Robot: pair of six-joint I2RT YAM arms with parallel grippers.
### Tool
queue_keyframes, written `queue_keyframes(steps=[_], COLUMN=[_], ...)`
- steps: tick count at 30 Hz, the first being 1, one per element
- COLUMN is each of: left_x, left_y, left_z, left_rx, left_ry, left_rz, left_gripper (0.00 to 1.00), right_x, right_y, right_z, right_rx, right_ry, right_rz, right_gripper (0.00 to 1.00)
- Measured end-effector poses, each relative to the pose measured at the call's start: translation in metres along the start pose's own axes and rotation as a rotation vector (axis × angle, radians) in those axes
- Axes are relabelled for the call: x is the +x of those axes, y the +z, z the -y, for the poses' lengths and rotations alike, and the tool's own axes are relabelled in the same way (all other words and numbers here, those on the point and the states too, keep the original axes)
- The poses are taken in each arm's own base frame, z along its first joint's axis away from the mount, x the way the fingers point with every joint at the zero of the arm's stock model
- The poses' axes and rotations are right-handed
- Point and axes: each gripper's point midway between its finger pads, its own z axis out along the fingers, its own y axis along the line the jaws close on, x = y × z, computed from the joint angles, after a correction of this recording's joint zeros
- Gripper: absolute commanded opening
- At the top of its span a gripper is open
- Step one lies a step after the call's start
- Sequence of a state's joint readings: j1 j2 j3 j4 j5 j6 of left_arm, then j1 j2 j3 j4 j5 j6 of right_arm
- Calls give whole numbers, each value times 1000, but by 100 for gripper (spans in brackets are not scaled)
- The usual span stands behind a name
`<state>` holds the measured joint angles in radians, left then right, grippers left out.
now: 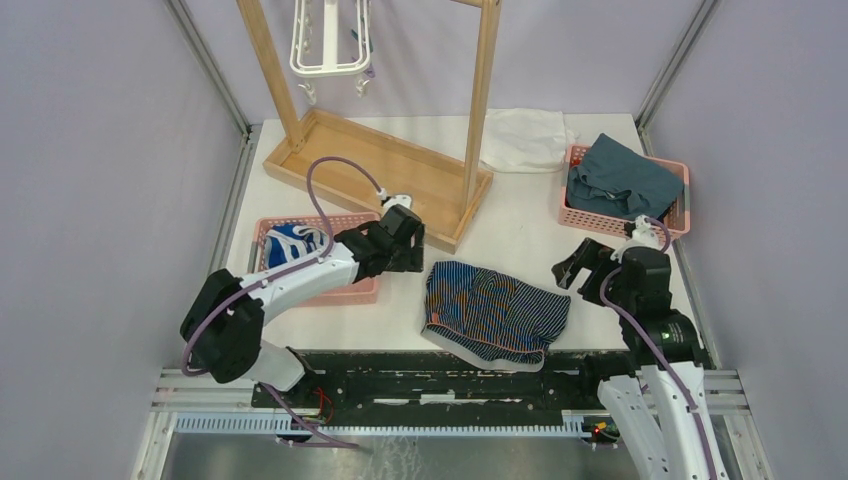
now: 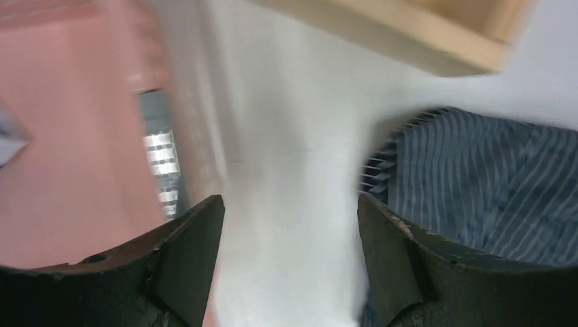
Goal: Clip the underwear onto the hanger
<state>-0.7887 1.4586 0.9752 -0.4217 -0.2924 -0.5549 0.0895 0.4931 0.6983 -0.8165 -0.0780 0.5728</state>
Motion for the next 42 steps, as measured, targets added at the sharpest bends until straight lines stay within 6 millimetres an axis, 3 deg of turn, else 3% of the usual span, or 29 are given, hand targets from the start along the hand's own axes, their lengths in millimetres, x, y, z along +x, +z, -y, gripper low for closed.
queue_keyframes(steps=[3, 6, 9, 11, 15, 18, 21, 25, 33, 39, 42], left_x=[10, 19, 24, 21, 3, -9, -8, 13, 93, 109, 113], left_y=[6, 1, -11, -19, -30, -38, -41, -32, -18, -11, -6], left_z=[-49, -97, -133, -144, -126, -90, -46, -10, 12, 29, 34], left_rx=[-162, -293, -383, -402, -298, -172, -45, 42, 108, 146, 156], left_ry=[-70, -140, -204, -232, -238, -170, -82, -19, -21, -41, -38], left_rz=[-29, -33, -21, -2, 69, 133, 156, 116, -10, -37, -43], left_gripper=[83, 83, 83, 83, 83, 83, 81, 81, 81, 77, 67], right_x=[1, 3, 4, 5, 5, 8, 13, 19, 29, 43, 61], right_y=[2, 5, 7, 8, 10, 16, 22, 26, 23, 21, 24], right_z=[1, 2, 4, 5, 5, 7, 11, 16, 45, 51, 52], right_rx=[6, 19, 30, 34, 40, 55, 78, 110, 291, 329, 322], right_ry=[4, 7, 9, 10, 11, 13, 17, 24, 96, 168, 204], right_rz=[-11, -26, -40, -45, -54, -82, -121, -160, -179, -208, -261], right_gripper=[98, 98, 98, 98, 98, 97, 96, 98, 100, 99, 99])
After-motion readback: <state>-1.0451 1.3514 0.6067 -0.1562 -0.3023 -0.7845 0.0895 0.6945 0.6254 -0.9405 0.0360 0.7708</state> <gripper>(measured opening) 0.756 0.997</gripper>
